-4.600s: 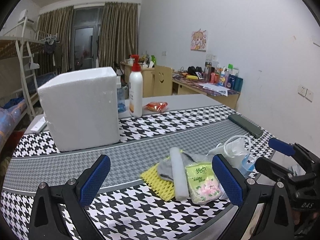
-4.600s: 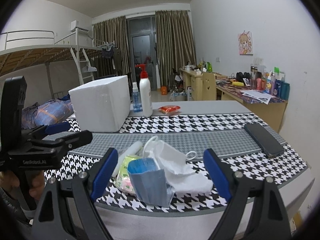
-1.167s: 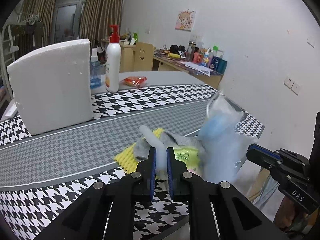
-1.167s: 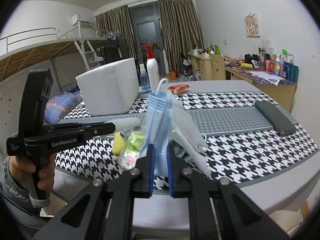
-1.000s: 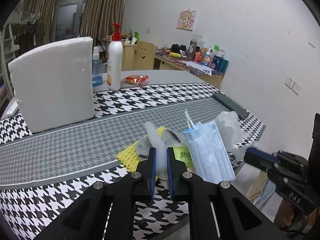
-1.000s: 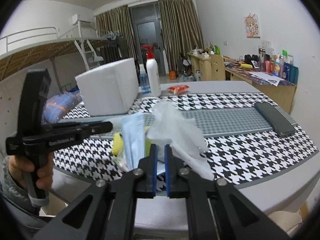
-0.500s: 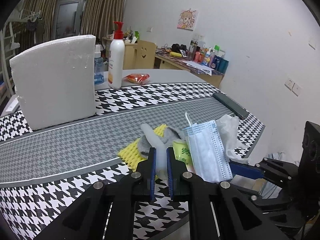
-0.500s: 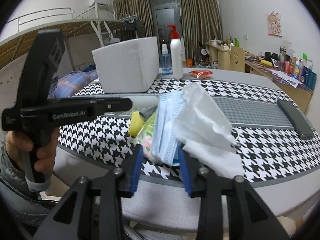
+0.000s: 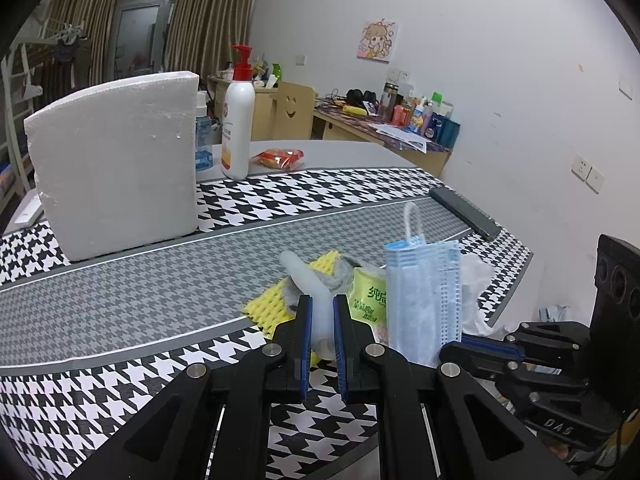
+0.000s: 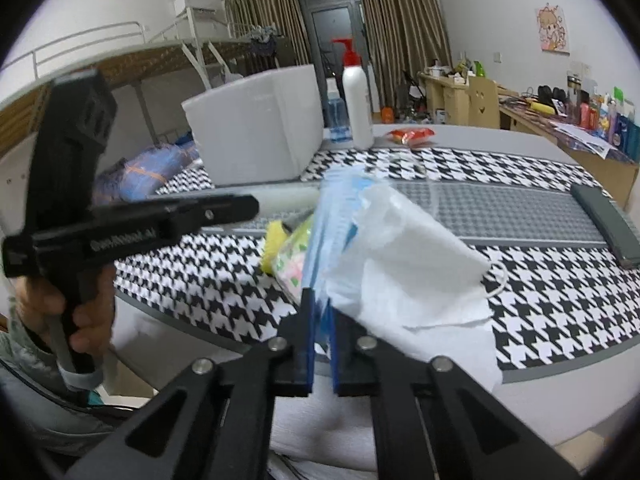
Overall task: Organize soft objects
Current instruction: 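Lift the blue face mask with the right tool off the pile, then carry the held blue mask with the right tool over the white foam box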
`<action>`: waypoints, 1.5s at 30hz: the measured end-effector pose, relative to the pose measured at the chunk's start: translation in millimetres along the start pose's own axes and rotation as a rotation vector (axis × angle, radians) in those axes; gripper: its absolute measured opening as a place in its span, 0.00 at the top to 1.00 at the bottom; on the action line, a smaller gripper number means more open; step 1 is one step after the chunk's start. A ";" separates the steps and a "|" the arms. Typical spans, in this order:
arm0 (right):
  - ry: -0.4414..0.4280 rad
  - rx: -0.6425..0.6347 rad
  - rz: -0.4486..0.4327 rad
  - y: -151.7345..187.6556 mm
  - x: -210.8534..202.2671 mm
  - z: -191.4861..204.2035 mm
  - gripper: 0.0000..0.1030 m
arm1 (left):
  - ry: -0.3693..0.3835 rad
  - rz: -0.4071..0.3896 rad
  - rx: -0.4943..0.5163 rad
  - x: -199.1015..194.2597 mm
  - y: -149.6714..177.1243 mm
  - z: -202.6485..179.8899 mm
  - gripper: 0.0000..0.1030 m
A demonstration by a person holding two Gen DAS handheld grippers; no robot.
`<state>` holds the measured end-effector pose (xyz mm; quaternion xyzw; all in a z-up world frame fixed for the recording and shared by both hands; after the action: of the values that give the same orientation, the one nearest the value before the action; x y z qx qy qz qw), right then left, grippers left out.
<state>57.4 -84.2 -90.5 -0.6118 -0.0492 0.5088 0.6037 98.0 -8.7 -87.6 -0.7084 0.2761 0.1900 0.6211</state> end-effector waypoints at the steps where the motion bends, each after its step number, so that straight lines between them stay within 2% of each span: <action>1: -0.016 0.008 -0.006 -1.3 -0.8 -0.7 0.94 | -0.001 -0.002 0.001 -0.8 -0.2 0.4 0.90; 12: -0.117 0.060 -0.083 -21.9 -13.4 0.8 0.95 | -0.010 -0.044 0.003 -13.3 -8.1 2.0 0.90; 15: -0.193 0.118 -0.131 -29.1 -22.0 -5.6 0.95 | -0.014 -0.049 0.001 -14.2 -8.7 3.3 0.90; 20: -0.215 0.194 -0.156 -35.9 -23.8 -18.2 0.95 | -0.022 -0.050 -0.002 -15.5 -9.8 4.7 0.90; 28: -0.204 0.176 -0.181 -48.8 -29.6 -10.1 0.95 | -0.035 -0.089 0.012 -27.5 -18.3 3.4 0.90; 42: -0.090 0.101 -0.208 -66.1 -37.6 -2.2 0.95 | -0.062 -0.145 0.030 -45.9 -31.6 2.5 0.90; 45: -0.095 0.100 -0.212 -67.6 -39.0 -4.0 0.95 | -0.068 -0.152 0.030 -48.5 -34.4 3.6 0.90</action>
<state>79.0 -95.2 -16.2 -0.5475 -0.1165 0.4725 0.6808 82.3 5.0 -31.8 -0.7111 0.2032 0.1623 0.6533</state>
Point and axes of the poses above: each gripper's, at about its wrist camera, not at the fingertips, and x roughly the way its jaws point, z to its left, y to its underside, the point moved 2 cm from there along x, roughly the way its jaws point, and after that the axes turned 4 degrees about -y, right-handed, at the moved point
